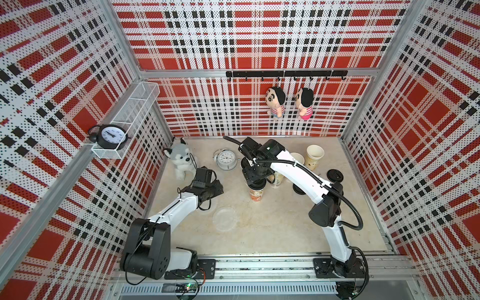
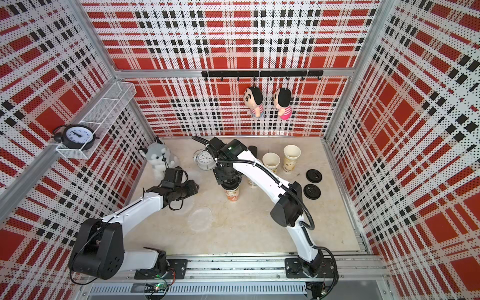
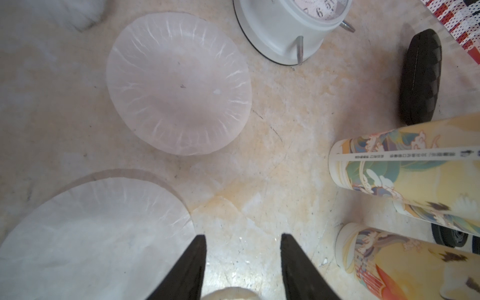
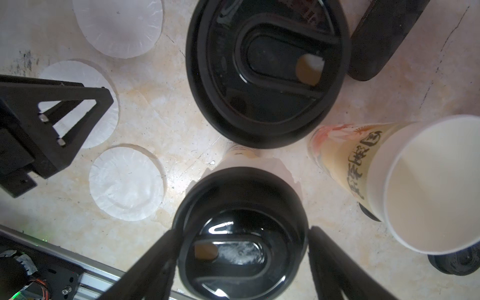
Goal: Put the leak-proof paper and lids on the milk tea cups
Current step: Secure the cup lid on the cup, then pick up the leak-proof paper from the center of the board.
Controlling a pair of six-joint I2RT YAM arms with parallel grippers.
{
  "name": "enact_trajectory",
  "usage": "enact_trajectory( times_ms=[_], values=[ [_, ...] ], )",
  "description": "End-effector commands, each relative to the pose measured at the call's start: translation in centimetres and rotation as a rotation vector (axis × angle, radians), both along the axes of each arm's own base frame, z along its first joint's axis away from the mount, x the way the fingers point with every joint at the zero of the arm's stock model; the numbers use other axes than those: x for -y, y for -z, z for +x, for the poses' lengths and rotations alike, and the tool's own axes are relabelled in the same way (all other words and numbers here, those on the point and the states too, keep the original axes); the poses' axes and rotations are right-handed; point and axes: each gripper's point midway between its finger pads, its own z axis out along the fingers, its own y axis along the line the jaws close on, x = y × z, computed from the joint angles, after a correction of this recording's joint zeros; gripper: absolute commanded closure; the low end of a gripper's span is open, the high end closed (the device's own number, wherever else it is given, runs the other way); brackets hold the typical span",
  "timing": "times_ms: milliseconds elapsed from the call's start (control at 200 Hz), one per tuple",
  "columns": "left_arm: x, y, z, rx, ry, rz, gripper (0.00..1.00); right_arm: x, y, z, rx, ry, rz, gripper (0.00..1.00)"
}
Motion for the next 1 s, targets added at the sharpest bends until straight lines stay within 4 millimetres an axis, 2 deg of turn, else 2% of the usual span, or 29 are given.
enact_trajectory(
  times_ms=[0, 205, 341, 416, 546, 616, 696, 867, 997],
  values=[
    [0.4, -1.4, 0.7, 0.046, 0.018, 0.005, 0.49, 0.1, -2.0, -0.3, 0.025, 0.011, 0.046, 0.19],
    [0.2, -2.2, 1.0, 0.059, 0.012, 0.015, 0.49, 0.2, -3.4, -0.3, 0.049, 0.016, 0.077, 0.2],
    [-0.4, -3.2, 1.4, 0.069, -0.011, 0.042, 0.49, 0.4, -5.2, -0.2, 0.093, 0.02, 0.108, 0.2],
    [-1.6, -3.8, 1.7, 0.069, -0.05, 0.07, 0.47, 1.0, -6.2, 0.0, 0.125, 0.032, 0.116, 0.2],
    [-5.3, -4.1, 2.0, 0.053, -0.166, 0.078, 0.44, 2.7, -7.5, 0.6, 0.18, 0.071, 0.14, 0.19],
    [-7.2, -3.7, 2.1, 0.037, -0.225, 0.064, 0.44, 3.8, -7.7, 0.9, 0.203, 0.089, 0.176, 0.19],
    [-8.6, -2.9, 2.3, 0.008, -0.267, 0.04, 0.45, 5.1, -7.9, 1.3, 0.224, 0.107, 0.22, 0.2],
    [-9.6, -0.7, 3.6, -0.037, -0.318, 0.018, 0.48, 7.4, -7.3, 1.4, 0.257, 0.122, 0.239, 0.21],
    [-10.0, 1.4, 5.0, -0.085, -0.341, 0.037, 0.5, 8.0, -6.4, 1.3, 0.249, 0.114, 0.266, 0.22]
  ],
)
